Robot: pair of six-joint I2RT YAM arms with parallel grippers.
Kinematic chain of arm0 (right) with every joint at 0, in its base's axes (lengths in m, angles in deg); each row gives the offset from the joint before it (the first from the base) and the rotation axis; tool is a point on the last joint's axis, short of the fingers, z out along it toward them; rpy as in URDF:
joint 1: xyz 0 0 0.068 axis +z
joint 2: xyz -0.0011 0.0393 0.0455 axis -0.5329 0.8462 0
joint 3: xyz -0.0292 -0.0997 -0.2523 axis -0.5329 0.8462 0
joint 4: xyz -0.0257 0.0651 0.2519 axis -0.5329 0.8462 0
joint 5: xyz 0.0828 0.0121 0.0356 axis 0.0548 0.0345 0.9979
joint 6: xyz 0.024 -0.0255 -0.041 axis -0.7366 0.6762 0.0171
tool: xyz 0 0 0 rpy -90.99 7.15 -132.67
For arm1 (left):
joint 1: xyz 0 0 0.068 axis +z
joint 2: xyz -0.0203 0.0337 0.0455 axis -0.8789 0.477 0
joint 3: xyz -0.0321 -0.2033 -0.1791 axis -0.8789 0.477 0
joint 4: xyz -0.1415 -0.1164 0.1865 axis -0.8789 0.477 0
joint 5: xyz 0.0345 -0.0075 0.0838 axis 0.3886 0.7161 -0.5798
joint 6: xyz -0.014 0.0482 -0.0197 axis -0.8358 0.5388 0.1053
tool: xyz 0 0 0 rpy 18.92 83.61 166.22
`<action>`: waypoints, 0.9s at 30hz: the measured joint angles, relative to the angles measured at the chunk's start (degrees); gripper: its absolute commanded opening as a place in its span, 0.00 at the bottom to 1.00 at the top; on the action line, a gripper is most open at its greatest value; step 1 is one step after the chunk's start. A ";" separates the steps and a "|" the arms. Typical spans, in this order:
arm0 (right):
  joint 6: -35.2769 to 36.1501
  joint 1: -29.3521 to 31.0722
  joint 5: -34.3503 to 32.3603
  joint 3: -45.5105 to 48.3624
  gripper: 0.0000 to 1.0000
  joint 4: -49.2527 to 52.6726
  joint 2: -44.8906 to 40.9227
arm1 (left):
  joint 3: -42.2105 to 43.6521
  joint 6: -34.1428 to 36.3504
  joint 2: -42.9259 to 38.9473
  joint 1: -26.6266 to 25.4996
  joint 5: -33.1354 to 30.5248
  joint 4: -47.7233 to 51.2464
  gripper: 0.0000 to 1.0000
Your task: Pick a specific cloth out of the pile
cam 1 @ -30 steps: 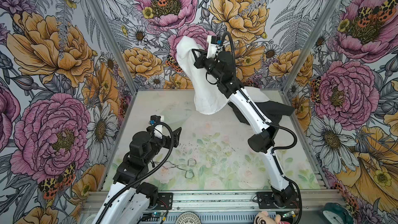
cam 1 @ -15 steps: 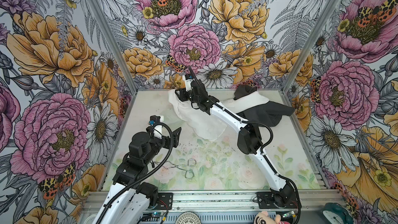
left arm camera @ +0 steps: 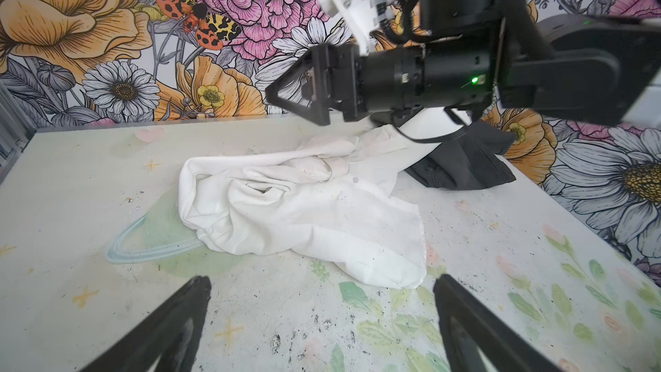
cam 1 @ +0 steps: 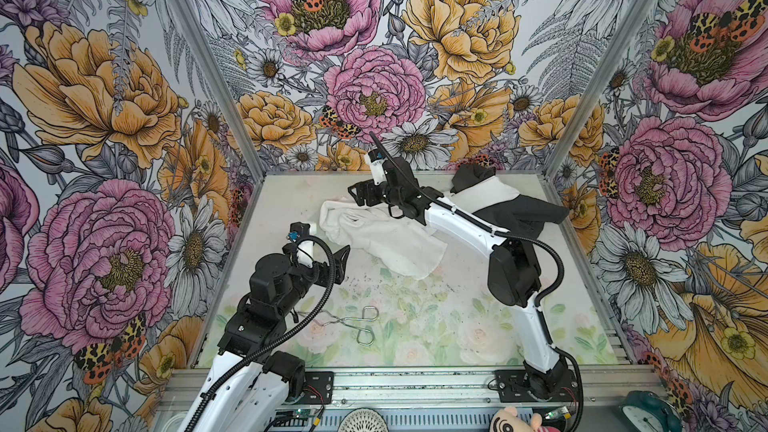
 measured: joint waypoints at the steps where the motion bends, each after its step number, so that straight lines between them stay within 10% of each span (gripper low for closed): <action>1: 0.09 -0.63 -1.01 1.92 0.86 -0.17 -2.73 | 0.00 0.00 0.00 0.00 0.00 0.00 0.99; 12: -9.53 -7.17 -13.44 38.36 0.85 -15.41 -30.12 | 0.00 0.00 0.00 0.00 0.00 0.00 0.99; 27: -31.69 -9.03 -20.65 59.74 0.85 -31.58 -28.79 | 0.00 0.00 0.15 0.00 0.00 0.02 0.99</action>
